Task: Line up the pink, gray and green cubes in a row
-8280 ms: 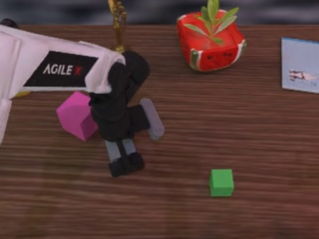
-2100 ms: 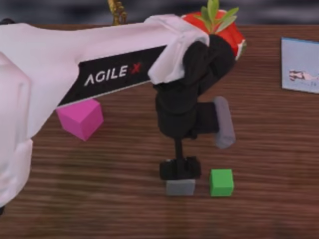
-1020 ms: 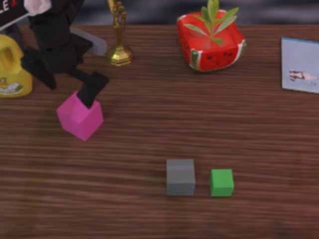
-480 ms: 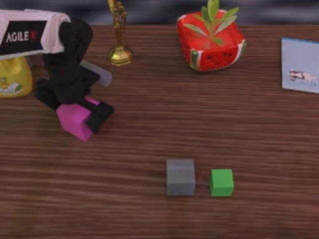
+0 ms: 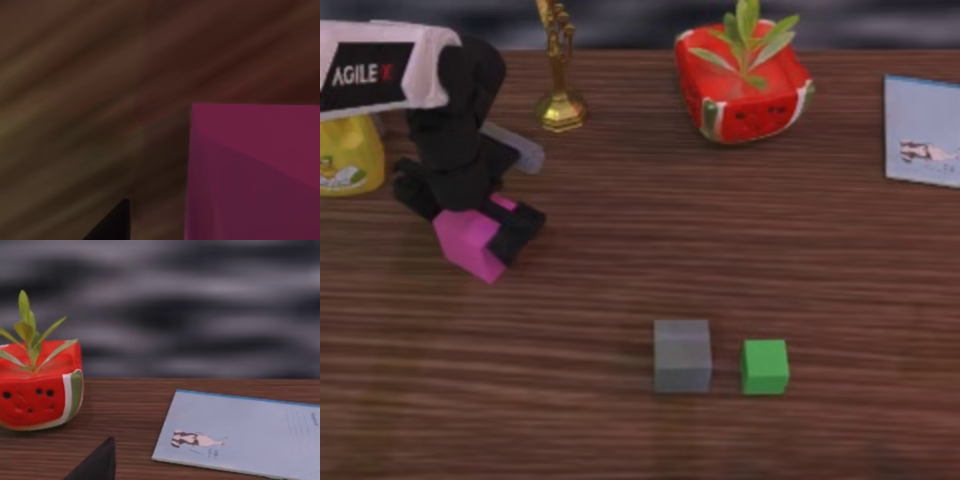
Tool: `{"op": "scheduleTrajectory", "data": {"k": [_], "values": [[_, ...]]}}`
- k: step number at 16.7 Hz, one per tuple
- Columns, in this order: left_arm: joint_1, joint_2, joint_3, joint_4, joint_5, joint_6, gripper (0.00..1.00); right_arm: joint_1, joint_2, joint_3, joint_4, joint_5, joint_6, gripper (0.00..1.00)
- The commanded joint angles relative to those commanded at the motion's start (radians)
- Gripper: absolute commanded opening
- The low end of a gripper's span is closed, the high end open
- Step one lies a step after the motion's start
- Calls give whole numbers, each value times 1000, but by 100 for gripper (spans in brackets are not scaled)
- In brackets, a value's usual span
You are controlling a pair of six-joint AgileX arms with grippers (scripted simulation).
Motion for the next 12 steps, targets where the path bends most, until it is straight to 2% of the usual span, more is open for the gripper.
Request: {"op": "scheduleTrajectory", "data": {"k": [9,12], "values": [[0,0,0,0,0,0,2,0,0,0,0,0,0,100],[0,0,0,0,0,0,0,0,0,0,0,0,0,100]]}}
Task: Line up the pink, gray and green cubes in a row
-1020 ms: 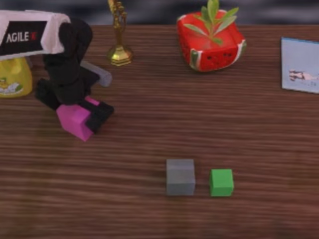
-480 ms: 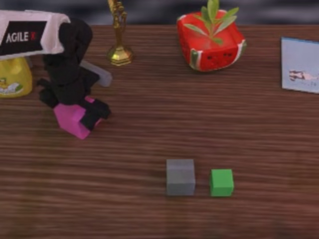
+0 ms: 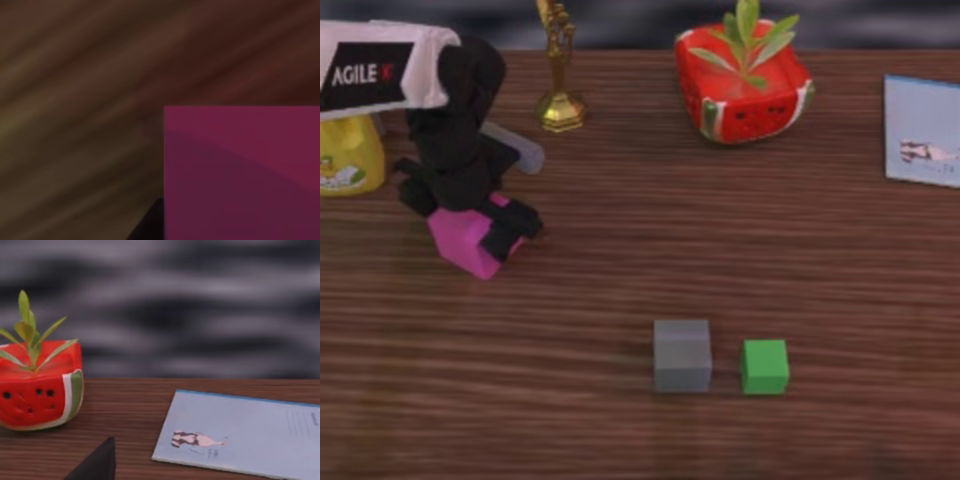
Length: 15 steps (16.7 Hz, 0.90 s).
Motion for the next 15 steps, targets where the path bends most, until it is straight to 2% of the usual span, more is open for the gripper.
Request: {"op": "scheduleTrajectory", "data": {"k": [8,15], "values": [[0,-14,15,-21,2,0,0,0,0,0,0,0,0,100],[16,-90,142,-227,2,-2,0,0,0,0,0,0,0,100]]}}
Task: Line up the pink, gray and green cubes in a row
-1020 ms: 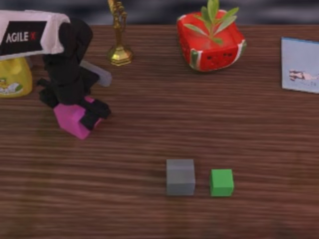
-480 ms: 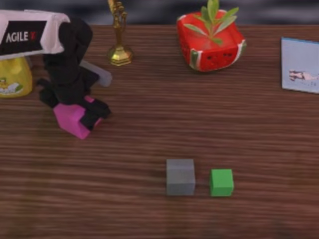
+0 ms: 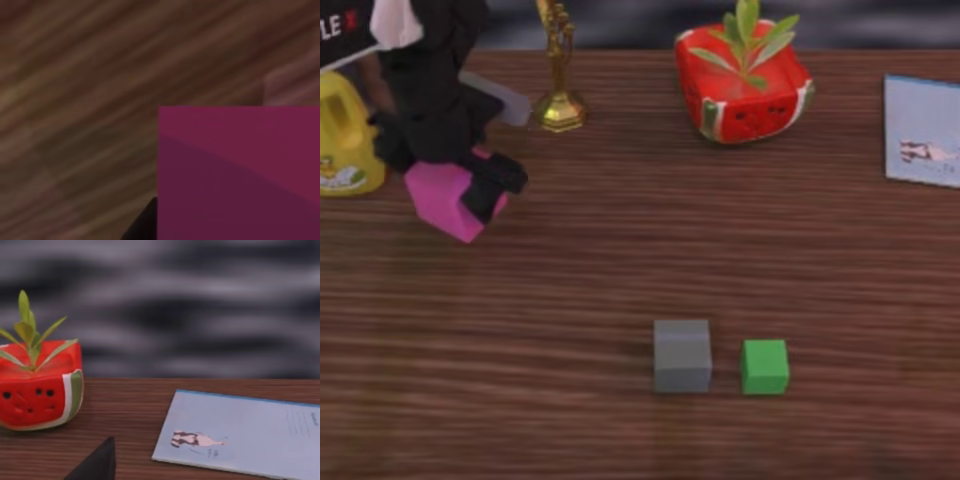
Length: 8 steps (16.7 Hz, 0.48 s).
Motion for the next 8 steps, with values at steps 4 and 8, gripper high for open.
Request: {"op": "scheduleTrajectory", "data": {"k": [4,8], "values": [[-5,0,2,-3,0,2,0,0,0,0,0,0,0,100],[-38,-27,-30,5,-2,-64,0,0,0,0,0,0,0,100]]}}
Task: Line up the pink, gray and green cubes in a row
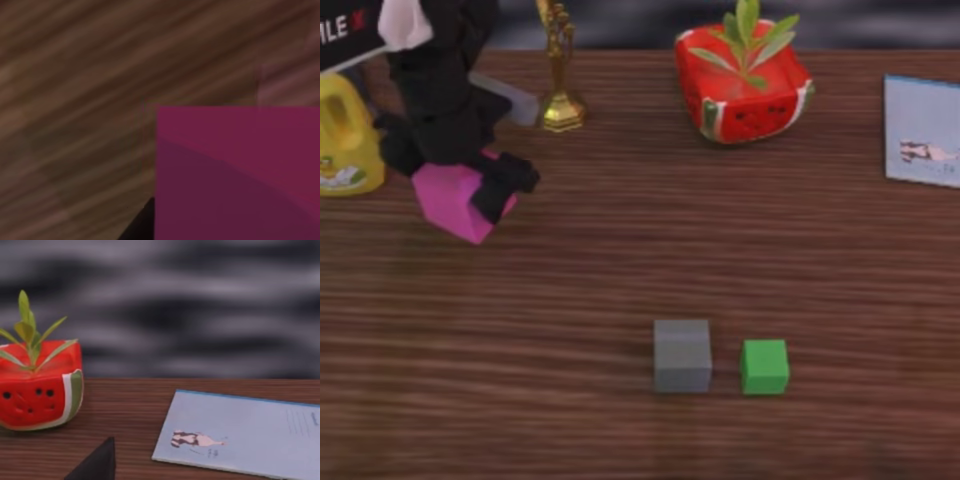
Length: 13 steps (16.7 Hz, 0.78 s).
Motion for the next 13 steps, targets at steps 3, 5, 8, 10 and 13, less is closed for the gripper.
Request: {"op": "scheduleTrajectory", "data": {"k": [3,5,8,10,13], "values": [[-71,-59,-77,15,-2,-156,0,0,0,0,0,0,0,100],[-131,-109,-148,25,-3,-309,0,0,0,0,0,0,0,100],[-229,-194,-269,44,-3,-561,0,0,0,0,0,0,0,100],[-289,-252,-345,59,-4,-710,0,0,0,0,0,0,0,100],[-358,-327,-429,84,-7,-861,0,0,0,0,0,0,0,100]]}}
